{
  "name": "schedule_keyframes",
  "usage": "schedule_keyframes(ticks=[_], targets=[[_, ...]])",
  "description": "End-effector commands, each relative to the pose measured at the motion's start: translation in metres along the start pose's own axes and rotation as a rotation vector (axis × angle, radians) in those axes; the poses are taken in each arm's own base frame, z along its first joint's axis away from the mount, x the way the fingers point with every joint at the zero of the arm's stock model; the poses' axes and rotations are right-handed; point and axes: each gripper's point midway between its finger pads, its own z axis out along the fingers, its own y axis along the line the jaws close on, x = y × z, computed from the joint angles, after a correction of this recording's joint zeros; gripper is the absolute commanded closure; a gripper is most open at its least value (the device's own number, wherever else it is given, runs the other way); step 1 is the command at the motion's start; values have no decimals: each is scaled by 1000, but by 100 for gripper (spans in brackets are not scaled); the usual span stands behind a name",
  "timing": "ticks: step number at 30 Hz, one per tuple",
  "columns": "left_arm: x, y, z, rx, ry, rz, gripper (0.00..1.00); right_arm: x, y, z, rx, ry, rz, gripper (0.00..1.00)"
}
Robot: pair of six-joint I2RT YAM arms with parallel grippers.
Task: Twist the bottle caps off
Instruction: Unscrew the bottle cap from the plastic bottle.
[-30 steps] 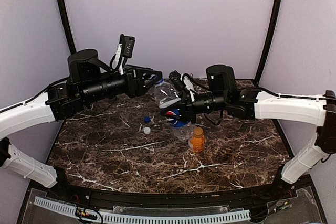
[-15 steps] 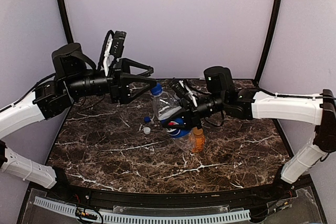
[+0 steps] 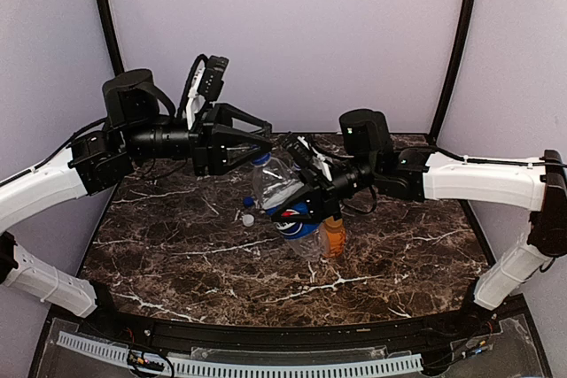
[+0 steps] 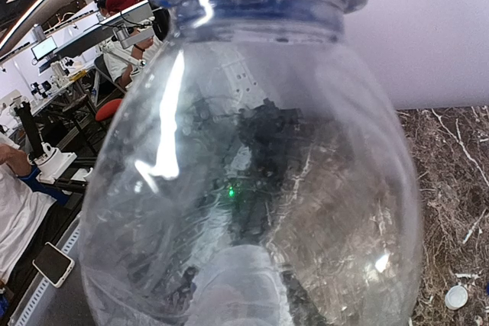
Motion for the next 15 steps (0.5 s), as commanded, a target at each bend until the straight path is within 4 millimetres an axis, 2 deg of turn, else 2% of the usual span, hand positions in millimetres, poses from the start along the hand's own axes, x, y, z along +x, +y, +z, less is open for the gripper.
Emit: schedule_keyframes(ticks=[1,5,15], targets=[[-11,-6,-2,39,-22,19,52,-15,11,1,-38,-19,-42,94],[-7,-5,-1,41,-16,11,56,-15,12,1,-39,-20,-44,94],[1,-2,4,52,-12,-9,60,-17,15,-1,-45,-28,-57,94]])
